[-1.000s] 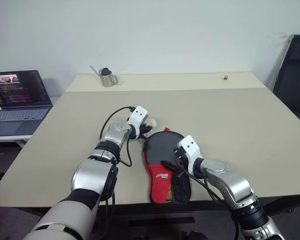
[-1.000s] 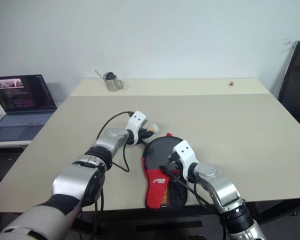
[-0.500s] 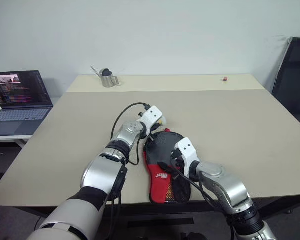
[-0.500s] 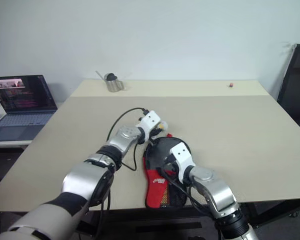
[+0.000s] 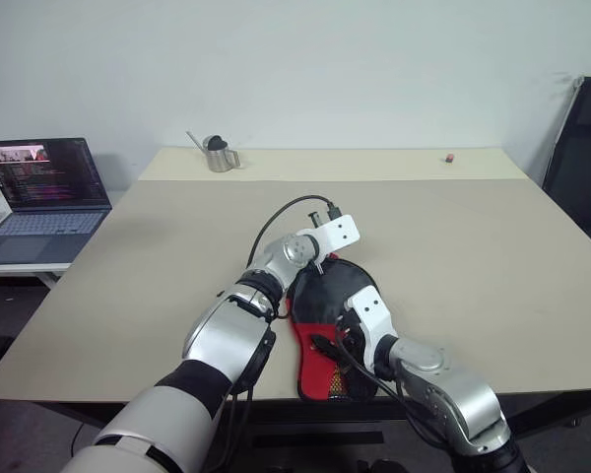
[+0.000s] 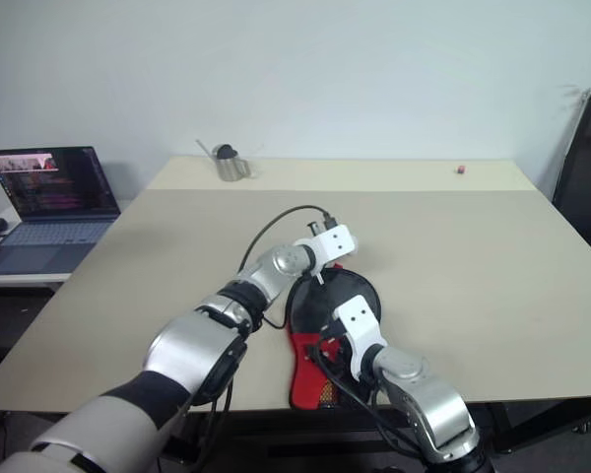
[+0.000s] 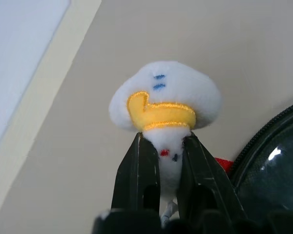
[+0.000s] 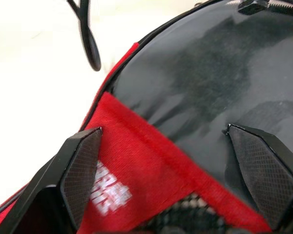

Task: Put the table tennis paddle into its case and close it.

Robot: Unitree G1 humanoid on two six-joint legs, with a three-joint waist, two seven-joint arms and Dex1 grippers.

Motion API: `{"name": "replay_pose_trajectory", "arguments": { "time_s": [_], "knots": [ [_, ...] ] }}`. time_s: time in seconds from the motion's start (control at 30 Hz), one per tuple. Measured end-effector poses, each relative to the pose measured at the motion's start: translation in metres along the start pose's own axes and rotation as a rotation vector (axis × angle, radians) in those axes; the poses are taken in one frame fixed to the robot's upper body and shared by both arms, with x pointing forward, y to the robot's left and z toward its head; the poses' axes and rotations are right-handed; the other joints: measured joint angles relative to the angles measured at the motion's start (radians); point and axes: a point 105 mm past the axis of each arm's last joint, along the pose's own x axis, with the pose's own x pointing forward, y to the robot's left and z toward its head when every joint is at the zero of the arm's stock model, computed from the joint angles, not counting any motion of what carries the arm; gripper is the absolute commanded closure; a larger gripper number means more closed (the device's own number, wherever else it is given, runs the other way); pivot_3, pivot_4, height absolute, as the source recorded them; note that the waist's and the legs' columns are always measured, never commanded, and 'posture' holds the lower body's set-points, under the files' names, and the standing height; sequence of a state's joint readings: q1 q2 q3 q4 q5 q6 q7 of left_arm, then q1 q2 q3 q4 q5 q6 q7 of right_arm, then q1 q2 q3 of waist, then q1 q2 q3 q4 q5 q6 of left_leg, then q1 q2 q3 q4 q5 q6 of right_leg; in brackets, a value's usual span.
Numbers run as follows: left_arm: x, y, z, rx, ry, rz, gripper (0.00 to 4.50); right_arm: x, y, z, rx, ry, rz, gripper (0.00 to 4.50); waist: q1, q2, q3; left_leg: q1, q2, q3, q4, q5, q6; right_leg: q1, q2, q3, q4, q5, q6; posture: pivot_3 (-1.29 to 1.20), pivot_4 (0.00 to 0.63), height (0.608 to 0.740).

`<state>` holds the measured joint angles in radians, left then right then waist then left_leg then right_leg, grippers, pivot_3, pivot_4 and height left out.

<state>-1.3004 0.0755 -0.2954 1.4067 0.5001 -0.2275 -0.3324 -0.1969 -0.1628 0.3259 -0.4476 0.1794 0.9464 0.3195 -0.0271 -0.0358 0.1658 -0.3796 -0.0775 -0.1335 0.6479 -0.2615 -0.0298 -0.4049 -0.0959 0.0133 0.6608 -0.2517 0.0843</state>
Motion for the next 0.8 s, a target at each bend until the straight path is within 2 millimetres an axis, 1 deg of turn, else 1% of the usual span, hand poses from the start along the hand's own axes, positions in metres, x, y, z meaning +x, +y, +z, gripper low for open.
{"name": "replay_pose_trajectory", "arguments": {
  "time_s": [0.1, 0.17, 0.23, 0.33, 0.37, 0.43, 0.57, 0.73, 0.77, 0.8],
  "knots": [
    [0.004, 0.004, 0.021, 0.102, -0.034, 0.024, 4.34, -0.002, 0.007, -0.002, 0.015, -0.006, 0.001, 0.0, 0.001, 0.0, 0.0, 0.0, 0.0, 0.0, 0.0, 0.0, 0.0, 0.0, 0.0, 0.0, 0.0, -0.001, 0.001, 0.0, 0.15, 0.74],
    [0.005, 0.007, 0.033, 0.144, -0.056, 0.039, 4.34, -0.002, 0.008, -0.002, 0.02, -0.004, -0.003, 0.0, 0.001, 0.0, 0.0, 0.0, 0.0, 0.0, 0.0, 0.0, 0.0, 0.0, 0.0, 0.0, 0.0, -0.002, 0.003, 0.0, 0.15, 0.74],
    [0.008, 0.003, 0.045, 0.197, -0.082, 0.038, 4.34, -0.003, 0.008, -0.002, 0.026, -0.006, -0.008, 0.0, 0.001, 0.0, 0.0, 0.0, 0.0, 0.0, 0.0, 0.0, 0.0, 0.0, 0.0, 0.0, -0.001, -0.002, 0.003, 0.0, 0.15, 0.74],
    [0.01, -0.004, 0.054, 0.26, -0.101, 0.031, 4.34, -0.004, 0.01, -0.002, 0.031, -0.009, -0.011, 0.0, 0.001, 0.0, 0.0, 0.0, 0.0, 0.0, -0.001, 0.0, 0.0, 0.0, 0.0, 0.0, -0.001, -0.002, 0.003, 0.0, 0.15, 0.74],
    [0.012, -0.009, 0.06, 0.298, -0.114, 0.018, 4.34, -0.004, 0.01, -0.002, 0.033, -0.009, -0.012, 0.0, 0.001, 0.0, 0.0, 0.0, 0.0, 0.0, -0.001, 0.0, 0.0, 0.0, 0.0, 0.0, -0.002, -0.002, 0.003, 0.0, 0.15, 0.74],
    [0.013, -0.014, 0.063, 0.352, -0.123, 0.008, 4.34, -0.004, 0.01, -0.002, 0.037, -0.01, -0.013, 0.0, 0.001, 0.0, 0.0, 0.0, 0.0, 0.0, -0.001, 0.0, 0.0, 0.0, 0.0, 0.0, -0.002, -0.002, 0.003, 0.0, 0.15, 0.74],
    [0.014, -0.02, 0.067, 0.386, -0.132, -0.009, 4.34, -0.003, 0.012, -0.002, 0.049, -0.015, -0.017, 0.0, 0.0, 0.0, 0.0, 0.0, 0.0, 0.0, -0.001, 0.0, 0.0, 0.0, 0.0, 0.0, -0.002, -0.002, 0.003, 0.0, 0.15, 0.74],
    [0.014, -0.026, 0.06, 0.389, -0.114, -0.061, 4.34, -0.002, 0.014, -0.002, 0.051, -0.015, -0.014, 0.0, -0.001, 0.0, 0.0, 0.0, 0.0, 0.0, -0.001, 0.0, 0.0, 0.0, 0.0, 0.0, -0.002, -0.002, 0.003, 0.0, 0.15, 0.74],
    [0.014, -0.028, 0.058, 0.384, -0.111, -0.073, 3.62, -0.002, 0.014, -0.002, 0.051, -0.015, -0.012, 0.0, -0.002, 0.0, 0.0, 0.0, 0.0, 0.0, -0.001, 0.0, 0.0, 0.0, 0.0, 0.0, -0.002, -0.002, 0.003, 0.0, 0.15, 0.74],
    [0.014, -0.032, 0.054, 0.379, -0.104, -0.094, 3.38, -0.002, 0.016, -0.002, 0.051, -0.014, -0.007, 0.0, -0.003, 0.001, -0.001, 0.0, 0.0, 0.0, -0.001, 0.0, 0.0, 0.0, 0.0, 0.0, -0.002, -0.002, 0.003, 0.0, 0.15, 0.74]
  ]
}}
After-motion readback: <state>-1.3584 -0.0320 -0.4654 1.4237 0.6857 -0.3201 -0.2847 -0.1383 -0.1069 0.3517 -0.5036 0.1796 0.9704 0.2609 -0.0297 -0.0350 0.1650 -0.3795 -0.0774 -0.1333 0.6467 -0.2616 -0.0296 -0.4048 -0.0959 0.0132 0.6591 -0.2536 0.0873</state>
